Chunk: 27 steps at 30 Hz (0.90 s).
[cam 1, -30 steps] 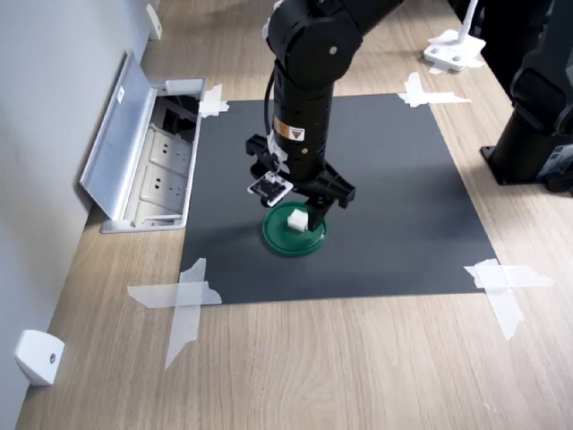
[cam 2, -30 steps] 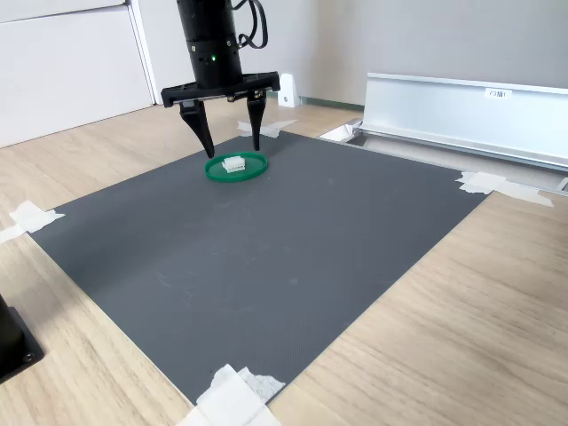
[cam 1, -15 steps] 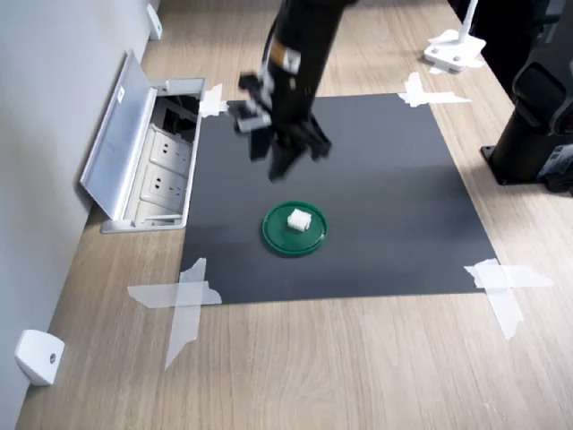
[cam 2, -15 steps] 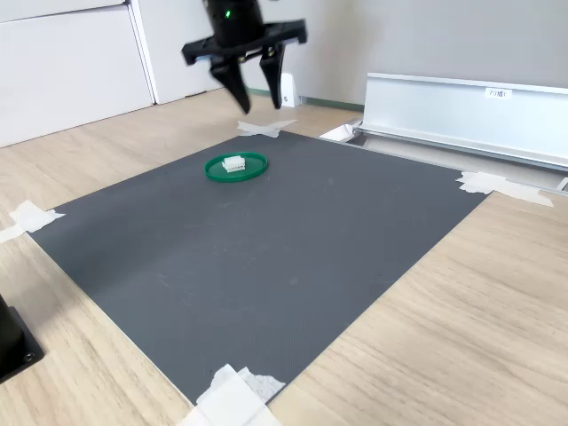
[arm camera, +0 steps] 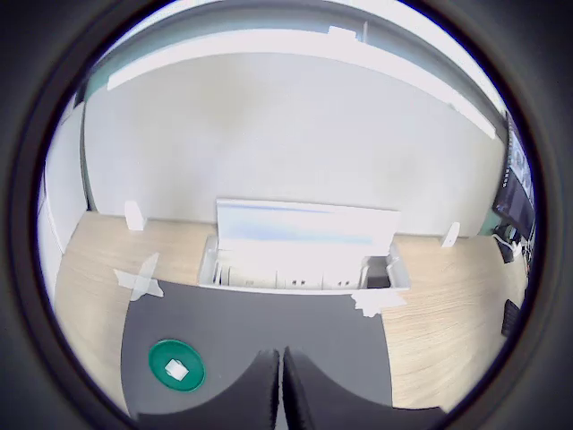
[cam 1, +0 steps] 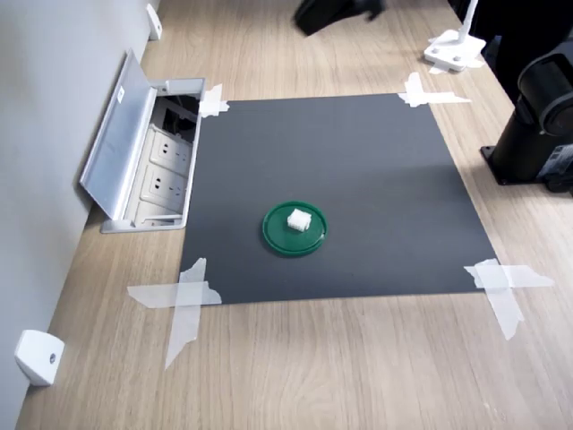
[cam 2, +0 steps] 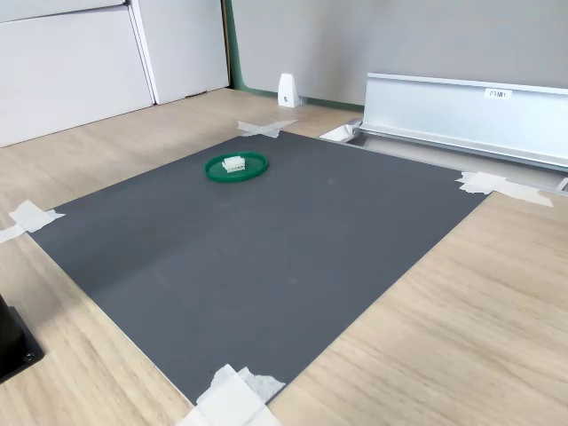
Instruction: Grasp a white terminal and put it on the green lid.
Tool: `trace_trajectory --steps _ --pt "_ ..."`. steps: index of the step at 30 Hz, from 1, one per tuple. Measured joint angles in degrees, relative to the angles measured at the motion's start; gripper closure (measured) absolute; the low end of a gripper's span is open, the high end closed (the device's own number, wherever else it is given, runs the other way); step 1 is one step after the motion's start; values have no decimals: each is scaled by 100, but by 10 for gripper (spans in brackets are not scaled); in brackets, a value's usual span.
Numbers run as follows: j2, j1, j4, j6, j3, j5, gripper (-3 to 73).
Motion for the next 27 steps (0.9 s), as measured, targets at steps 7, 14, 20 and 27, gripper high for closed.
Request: trace_trajectory --steps 7,14,20,27 --pt "-2314 0 0 3 1990 -1004 700" --pt "-4158 0 37 3 3377 -946 700" --pt "-5050 0 76 3 3882 -785 700" --pt "-5066 0 114 3 3988 -715 701"
